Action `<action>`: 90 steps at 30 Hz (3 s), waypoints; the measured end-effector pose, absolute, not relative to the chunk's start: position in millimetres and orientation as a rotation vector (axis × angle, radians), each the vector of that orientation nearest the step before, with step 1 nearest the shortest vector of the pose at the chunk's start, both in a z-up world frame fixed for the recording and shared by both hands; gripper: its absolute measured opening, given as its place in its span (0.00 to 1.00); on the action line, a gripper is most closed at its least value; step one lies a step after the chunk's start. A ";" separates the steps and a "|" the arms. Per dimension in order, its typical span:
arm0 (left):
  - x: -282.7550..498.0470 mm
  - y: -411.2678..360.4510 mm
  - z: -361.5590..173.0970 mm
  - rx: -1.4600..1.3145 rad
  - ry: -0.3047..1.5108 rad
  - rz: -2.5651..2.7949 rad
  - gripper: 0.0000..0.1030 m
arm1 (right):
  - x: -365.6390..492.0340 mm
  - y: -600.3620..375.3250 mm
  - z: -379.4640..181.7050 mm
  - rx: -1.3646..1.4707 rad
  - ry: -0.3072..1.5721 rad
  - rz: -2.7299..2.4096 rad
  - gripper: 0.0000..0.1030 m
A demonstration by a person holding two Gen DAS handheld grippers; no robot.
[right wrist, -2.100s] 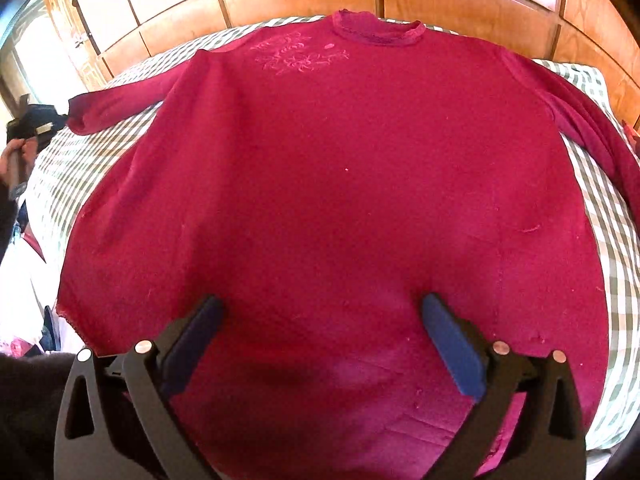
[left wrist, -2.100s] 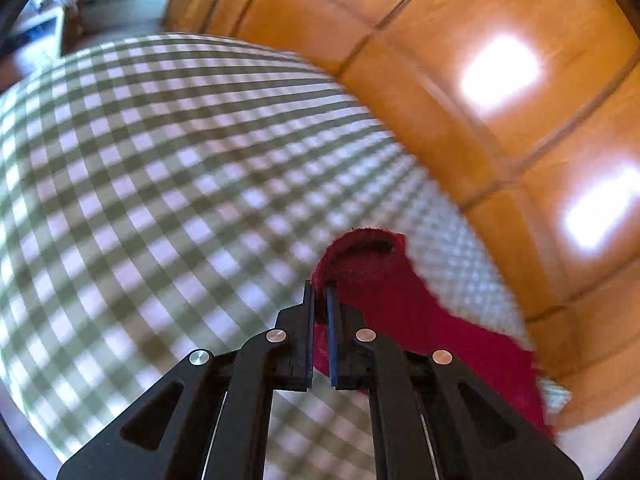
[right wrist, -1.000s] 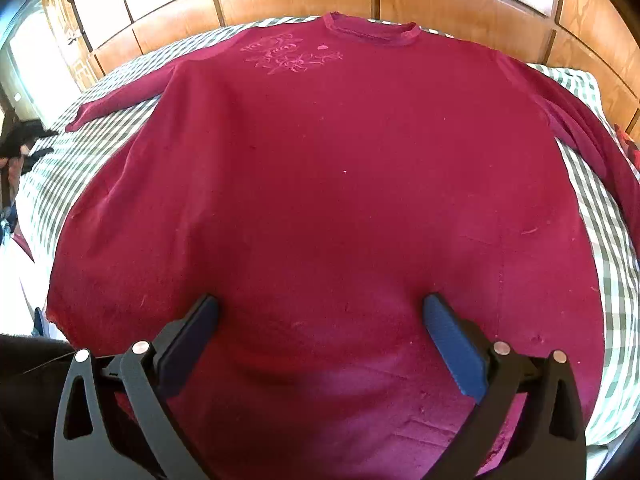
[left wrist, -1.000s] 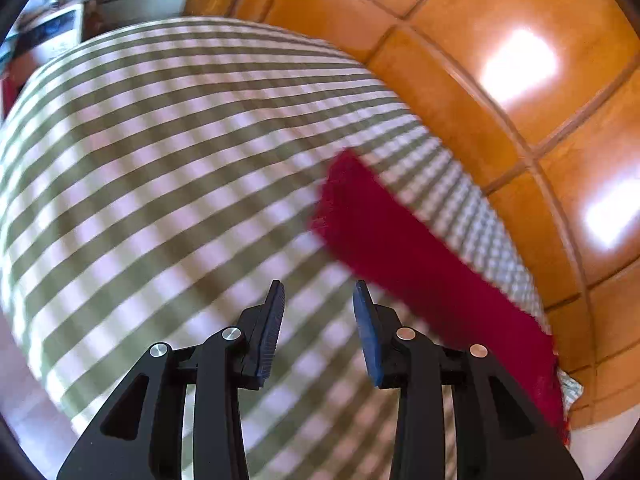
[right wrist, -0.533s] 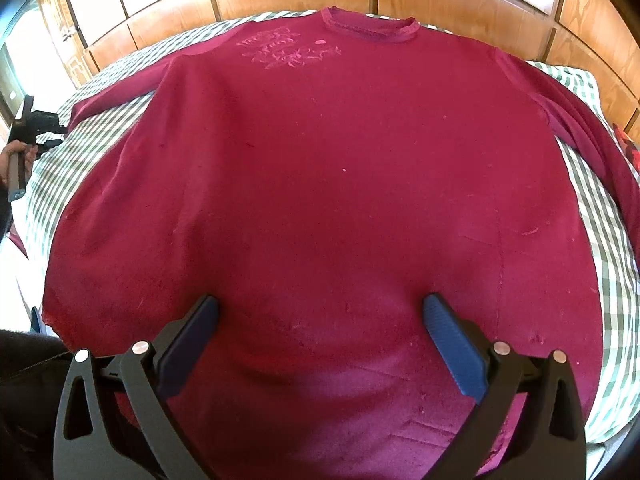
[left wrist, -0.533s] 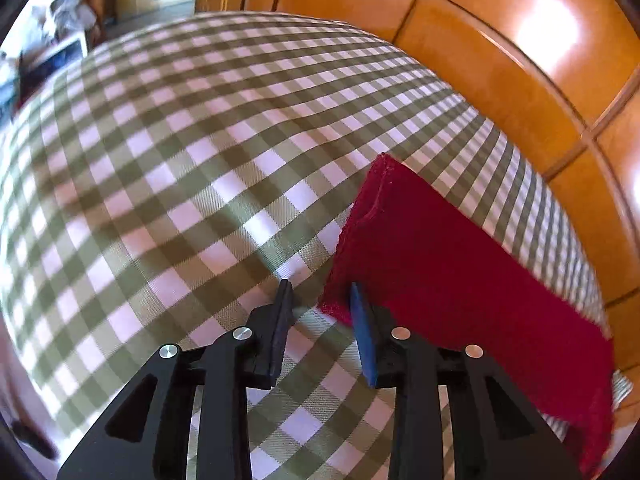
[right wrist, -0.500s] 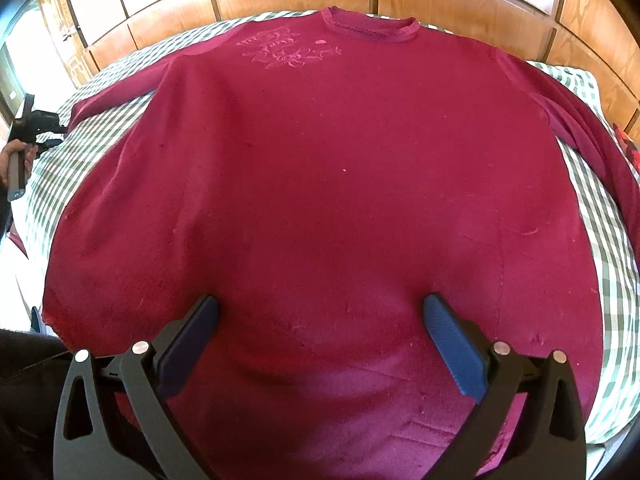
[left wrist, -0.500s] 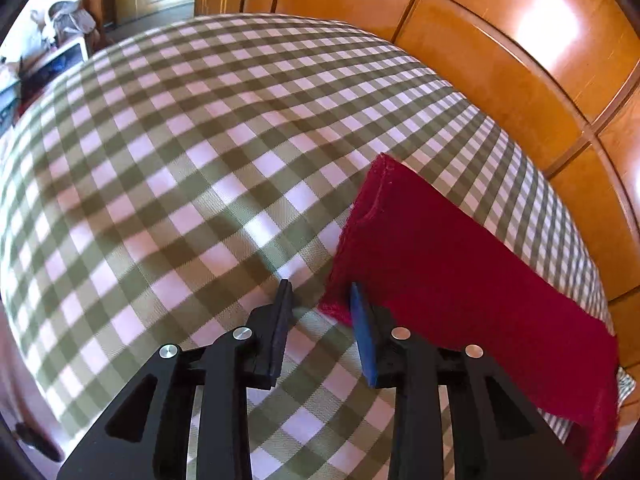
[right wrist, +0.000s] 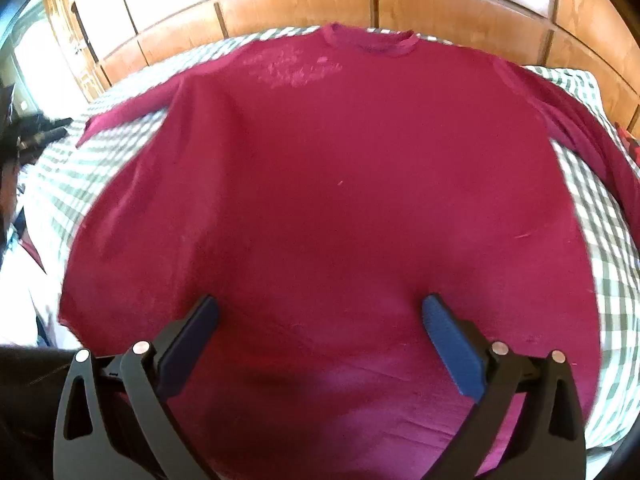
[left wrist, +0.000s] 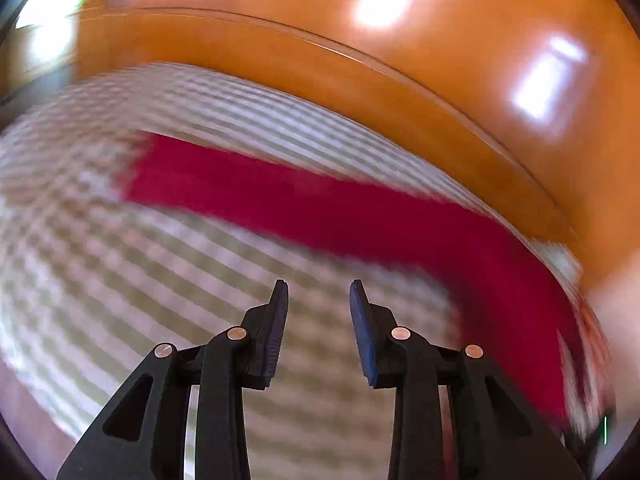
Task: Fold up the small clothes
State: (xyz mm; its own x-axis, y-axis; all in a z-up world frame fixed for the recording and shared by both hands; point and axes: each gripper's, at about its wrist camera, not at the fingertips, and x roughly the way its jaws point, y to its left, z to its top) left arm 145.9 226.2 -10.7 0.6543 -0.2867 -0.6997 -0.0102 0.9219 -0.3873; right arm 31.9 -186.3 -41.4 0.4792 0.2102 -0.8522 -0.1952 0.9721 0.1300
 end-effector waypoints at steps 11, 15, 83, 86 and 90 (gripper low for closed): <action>67.3 98.4 -59.1 -0.099 1.004 -0.432 0.37 | -4.6 -363.0 -18.4 0.313 0.930 -0.127 0.89; 57.5 104.4 -64.0 -0.149 0.997 -0.389 0.37 | -8.7 -371.3 -39.8 0.391 1.004 -0.056 0.70; 182.3 -35.1 -64.8 -0.019 1.133 -0.404 0.45 | 49.2 -634.1 21.7 0.777 0.654 -0.612 0.72; 184.7 -35.0 -64.8 -0.024 1.131 -0.397 0.45 | 27.5 -635.7 -13.6 0.906 0.686 -0.601 0.66; 175.9 -31.8 -69.8 -0.049 1.061 -0.374 0.46 | 28.4 -653.6 -60.1 1.112 0.619 -0.537 0.61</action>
State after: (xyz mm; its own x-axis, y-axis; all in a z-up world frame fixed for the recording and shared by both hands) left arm 175.9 -31.8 -69.8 0.4314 -0.3230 -0.8424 0.2764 0.9361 -0.2175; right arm 28.4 -653.6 -60.1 0.7146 -0.0887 -0.6939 0.6743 0.3513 0.6495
